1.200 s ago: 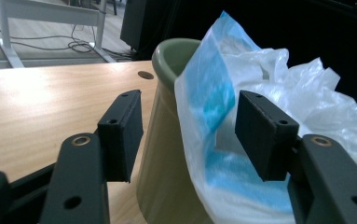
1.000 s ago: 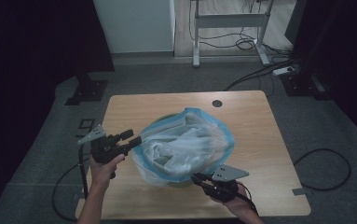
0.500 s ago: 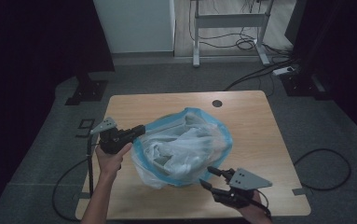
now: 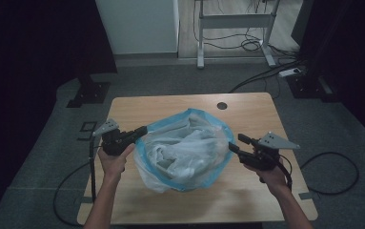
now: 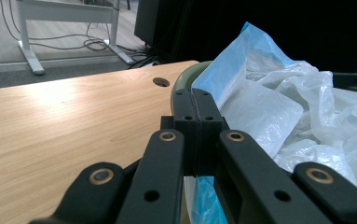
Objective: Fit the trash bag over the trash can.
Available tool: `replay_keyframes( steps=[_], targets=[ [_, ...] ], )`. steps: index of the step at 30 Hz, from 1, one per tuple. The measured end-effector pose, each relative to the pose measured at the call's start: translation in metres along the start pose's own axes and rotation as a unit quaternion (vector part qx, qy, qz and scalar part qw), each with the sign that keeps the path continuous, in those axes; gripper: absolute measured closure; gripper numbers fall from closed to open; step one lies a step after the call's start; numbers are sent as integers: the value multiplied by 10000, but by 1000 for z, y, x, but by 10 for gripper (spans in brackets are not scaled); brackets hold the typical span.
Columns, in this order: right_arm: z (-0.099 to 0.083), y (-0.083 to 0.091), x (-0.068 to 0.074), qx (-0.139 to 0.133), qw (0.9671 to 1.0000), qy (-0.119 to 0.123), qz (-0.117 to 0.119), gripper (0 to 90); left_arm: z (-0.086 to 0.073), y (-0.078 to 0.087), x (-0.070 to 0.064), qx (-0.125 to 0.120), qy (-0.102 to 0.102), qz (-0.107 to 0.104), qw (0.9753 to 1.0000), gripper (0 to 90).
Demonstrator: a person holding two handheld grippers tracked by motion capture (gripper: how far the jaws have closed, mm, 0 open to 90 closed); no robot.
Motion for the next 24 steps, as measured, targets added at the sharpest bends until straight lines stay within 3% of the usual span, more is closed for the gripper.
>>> replay_keyframes(
  steps=[3, 4, 11, 18, 23, 24],
  targets=[
    [1, -11, -9, 129, 9997, -184, 134, 466, -1, 0, 1, -20, 19, -5, 10000, 896],
    [1, -17, -13, 163, 9990, -349, 232, 472, -1, 0, 2, -31, 30, -4, 10000, 897],
    [1, -28, -16, 239, 9982, -462, 312, 505, -2, -1, 2, -62, 29, -23, 10000, 896],
    [-2, -40, -15, 294, 9972, -546, 425, 662, -2, 0, 2, -101, 21, -33, 9999, 896],
    [-2, -45, -12, 334, 9977, -426, 401, 830, -3, 0, 3, -92, 42, -18, 9999, 896],
    [-2, -45, -12, 334, 9977, -426, 401, 830, -3, 0, 3, -98, 45, -15, 9999, 896]
  ],
)
Point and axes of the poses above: each handheld gripper's, and its own axes: y roughly backward along the jaws, z roughly out of its top, x roughly to its left, the point moved 4 cm from there along -y, roughly forward along the jaws, and after that the axes turned 13 degrees about -y, right-handed, at the moved point
